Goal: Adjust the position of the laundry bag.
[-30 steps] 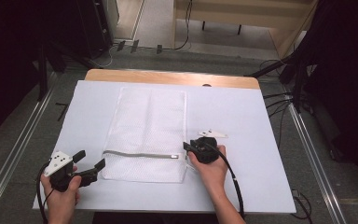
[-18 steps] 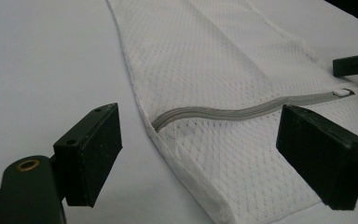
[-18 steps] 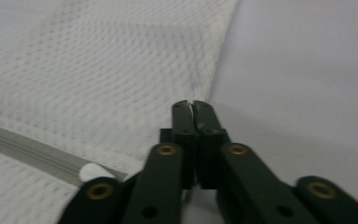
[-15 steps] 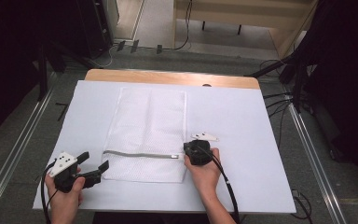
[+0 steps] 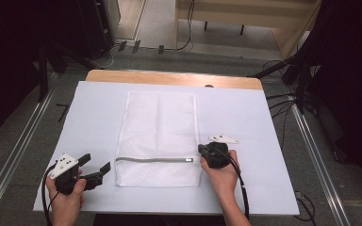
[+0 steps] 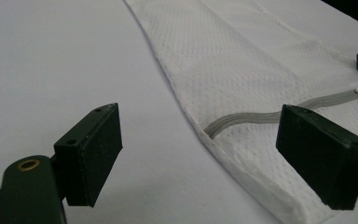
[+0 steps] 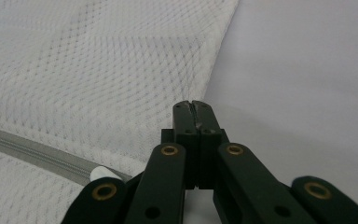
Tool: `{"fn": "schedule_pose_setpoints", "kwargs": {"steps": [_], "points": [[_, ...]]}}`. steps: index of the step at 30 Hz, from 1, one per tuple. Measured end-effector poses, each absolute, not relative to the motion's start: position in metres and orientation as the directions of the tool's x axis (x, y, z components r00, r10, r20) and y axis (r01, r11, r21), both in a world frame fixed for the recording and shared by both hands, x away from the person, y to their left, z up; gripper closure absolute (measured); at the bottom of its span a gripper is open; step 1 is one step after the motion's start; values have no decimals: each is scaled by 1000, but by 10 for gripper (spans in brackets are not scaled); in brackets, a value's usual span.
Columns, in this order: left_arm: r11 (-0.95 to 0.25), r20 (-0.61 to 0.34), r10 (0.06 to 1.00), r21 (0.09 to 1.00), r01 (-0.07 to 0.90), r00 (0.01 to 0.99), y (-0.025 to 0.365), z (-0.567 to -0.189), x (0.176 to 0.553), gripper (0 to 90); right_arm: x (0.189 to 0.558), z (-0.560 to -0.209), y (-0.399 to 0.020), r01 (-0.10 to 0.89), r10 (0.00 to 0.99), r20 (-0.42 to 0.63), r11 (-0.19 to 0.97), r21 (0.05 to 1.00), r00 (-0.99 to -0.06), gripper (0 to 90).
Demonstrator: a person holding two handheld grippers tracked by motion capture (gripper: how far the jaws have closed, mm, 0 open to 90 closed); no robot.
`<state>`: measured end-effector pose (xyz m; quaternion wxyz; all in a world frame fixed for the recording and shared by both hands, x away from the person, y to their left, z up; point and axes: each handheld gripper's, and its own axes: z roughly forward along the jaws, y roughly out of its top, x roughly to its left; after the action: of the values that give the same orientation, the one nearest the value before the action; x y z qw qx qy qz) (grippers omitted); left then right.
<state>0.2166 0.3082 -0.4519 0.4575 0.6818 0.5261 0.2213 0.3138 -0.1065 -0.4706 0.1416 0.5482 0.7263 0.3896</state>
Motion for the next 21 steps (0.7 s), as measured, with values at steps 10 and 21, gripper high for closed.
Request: {"fn": "schedule_pose_setpoints", "kwargs": {"steps": [10,21], "points": [[-30,-177,921,857,514,348,308,-452,216,147,301,-470,-135,688,919,203,95,719,-339,900],[-29,-178,921,857,515,347,308,-452,216,147,286,-467,-154,682,922,184,107,723,-340,900]]}}
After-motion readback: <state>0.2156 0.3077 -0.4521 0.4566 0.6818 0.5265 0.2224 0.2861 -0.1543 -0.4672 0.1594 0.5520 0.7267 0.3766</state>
